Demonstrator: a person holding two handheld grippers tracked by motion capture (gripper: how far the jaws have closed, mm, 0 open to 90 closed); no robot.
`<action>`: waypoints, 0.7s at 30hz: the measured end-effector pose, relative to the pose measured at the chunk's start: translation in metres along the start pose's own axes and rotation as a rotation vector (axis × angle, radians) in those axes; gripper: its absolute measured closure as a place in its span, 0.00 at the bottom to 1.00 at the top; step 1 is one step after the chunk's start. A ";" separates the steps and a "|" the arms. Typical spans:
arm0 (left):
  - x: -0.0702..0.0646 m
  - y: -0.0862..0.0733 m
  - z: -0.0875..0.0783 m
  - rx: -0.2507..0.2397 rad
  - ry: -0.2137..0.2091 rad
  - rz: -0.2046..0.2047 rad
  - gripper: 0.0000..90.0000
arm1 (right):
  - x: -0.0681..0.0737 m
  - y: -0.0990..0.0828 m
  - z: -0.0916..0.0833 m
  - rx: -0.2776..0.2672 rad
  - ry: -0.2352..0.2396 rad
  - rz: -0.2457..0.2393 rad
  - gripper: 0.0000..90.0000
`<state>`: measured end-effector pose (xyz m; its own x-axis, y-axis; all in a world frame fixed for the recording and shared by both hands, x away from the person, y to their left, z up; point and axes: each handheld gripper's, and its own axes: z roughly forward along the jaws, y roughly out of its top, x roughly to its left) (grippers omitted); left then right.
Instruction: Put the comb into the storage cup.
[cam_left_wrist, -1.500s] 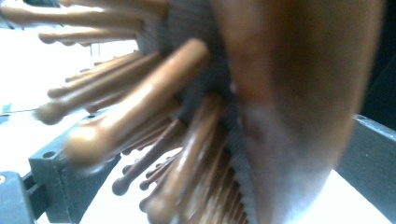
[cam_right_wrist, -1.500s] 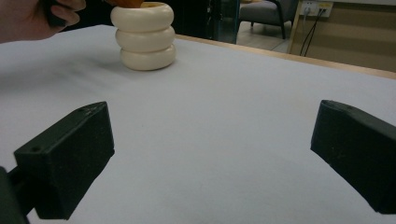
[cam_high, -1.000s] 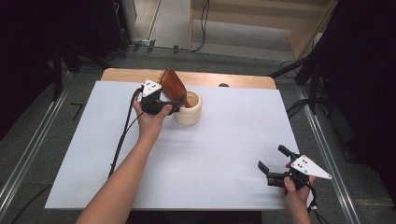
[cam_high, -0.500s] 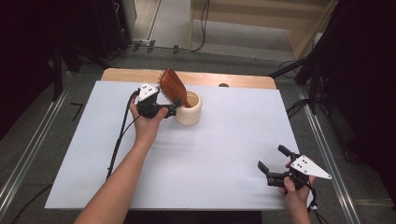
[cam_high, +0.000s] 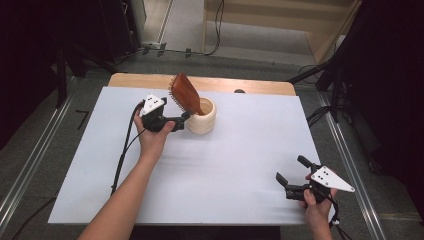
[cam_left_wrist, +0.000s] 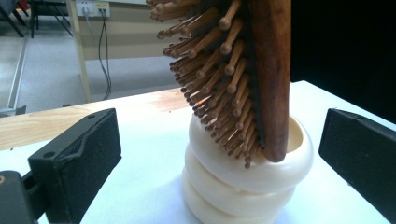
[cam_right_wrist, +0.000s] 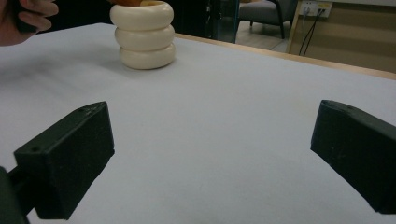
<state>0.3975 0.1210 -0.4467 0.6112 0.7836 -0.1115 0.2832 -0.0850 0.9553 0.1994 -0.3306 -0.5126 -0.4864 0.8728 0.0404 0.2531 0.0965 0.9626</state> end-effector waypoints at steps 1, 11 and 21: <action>0.000 -0.001 -0.001 0.000 0.001 0.001 0.00 | 0.000 0.000 0.000 0.002 0.000 0.000 0.00; -0.003 -0.005 -0.013 -0.013 -0.008 0.003 0.00 | 0.000 0.000 0.000 0.001 -0.001 -0.001 0.00; -0.006 -0.010 -0.027 -0.021 -0.017 0.017 0.00 | 0.000 0.000 0.000 0.000 -0.002 -0.002 0.00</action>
<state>0.3713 0.1333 -0.4480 0.6281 0.7717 -0.0998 0.2571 -0.0848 0.9626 0.1995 -0.3300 -0.5127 -0.4850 0.8737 0.0379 0.2522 0.0983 0.9627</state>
